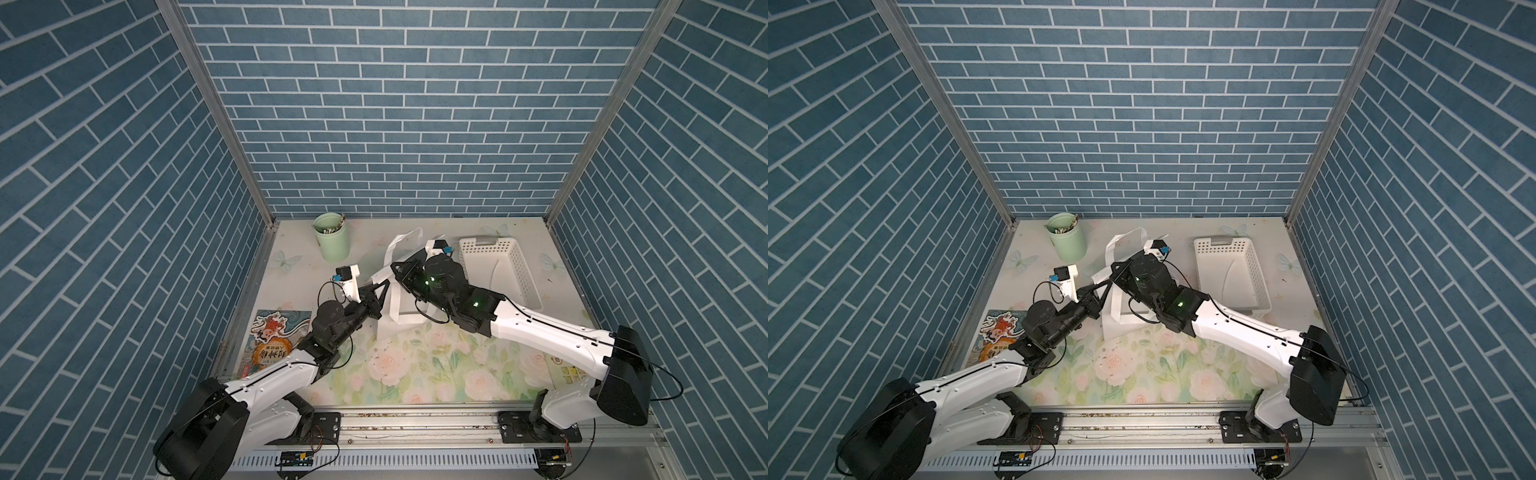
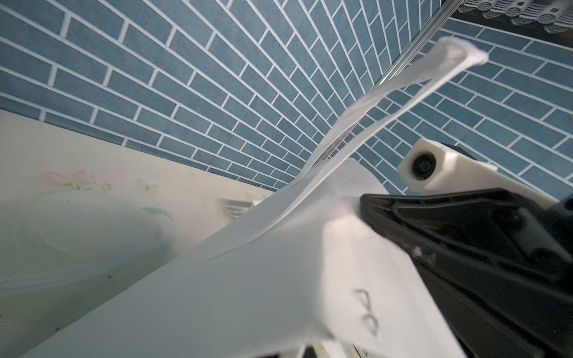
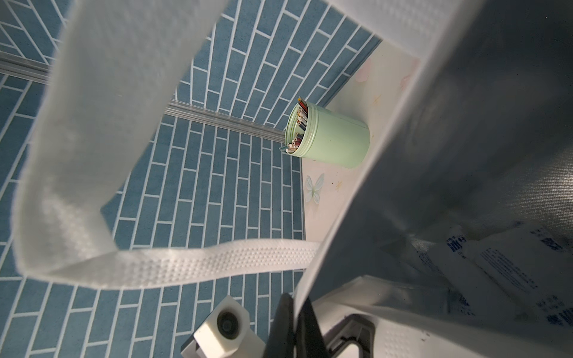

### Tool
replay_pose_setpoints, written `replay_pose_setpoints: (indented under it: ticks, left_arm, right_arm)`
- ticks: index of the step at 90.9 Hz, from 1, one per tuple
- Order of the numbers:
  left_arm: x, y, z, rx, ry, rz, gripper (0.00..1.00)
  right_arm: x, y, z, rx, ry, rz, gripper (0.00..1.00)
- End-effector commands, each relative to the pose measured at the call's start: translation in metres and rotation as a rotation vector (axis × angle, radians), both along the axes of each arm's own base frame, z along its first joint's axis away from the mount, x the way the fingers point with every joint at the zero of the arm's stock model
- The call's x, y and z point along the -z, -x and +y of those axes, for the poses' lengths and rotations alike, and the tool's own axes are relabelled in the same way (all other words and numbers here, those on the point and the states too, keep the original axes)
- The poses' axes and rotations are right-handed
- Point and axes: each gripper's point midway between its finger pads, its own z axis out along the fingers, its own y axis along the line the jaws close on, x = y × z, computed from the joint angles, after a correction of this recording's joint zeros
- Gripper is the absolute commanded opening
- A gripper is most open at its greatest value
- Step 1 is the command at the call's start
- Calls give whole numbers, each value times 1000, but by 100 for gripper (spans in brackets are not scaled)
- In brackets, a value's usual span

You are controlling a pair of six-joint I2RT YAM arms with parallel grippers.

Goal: Place the ice pack in the delivery bag
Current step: Seal the delivery bag at the center of the board.

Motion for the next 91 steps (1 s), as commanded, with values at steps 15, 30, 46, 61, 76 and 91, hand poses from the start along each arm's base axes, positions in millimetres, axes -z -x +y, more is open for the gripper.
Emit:
replay_pose_setpoints:
  ticks: [15,30,46,61,76,91]
  left_arm:
    - [4,-7,7,-59,2,30,11]
    - [8,-7,8,-61,10,50,10]
    - [6,-4,6,-43,19,47,10]
    - [4,-1,8,-40,27,43,10]
    - [1,2,7,-30,36,38,10]
    - [1,7,7,-11,37,37,10]
  right_arm:
    - [-2,12,-5,-3,8,-49,0]
    - [14,13,-6,11,20,-30,0]
    - [29,11,-2,14,52,-14,0]
    - [43,8,-2,26,78,-5,0]
    - [60,5,-4,44,117,0,0]
    - [66,0,-5,67,132,-14,0]
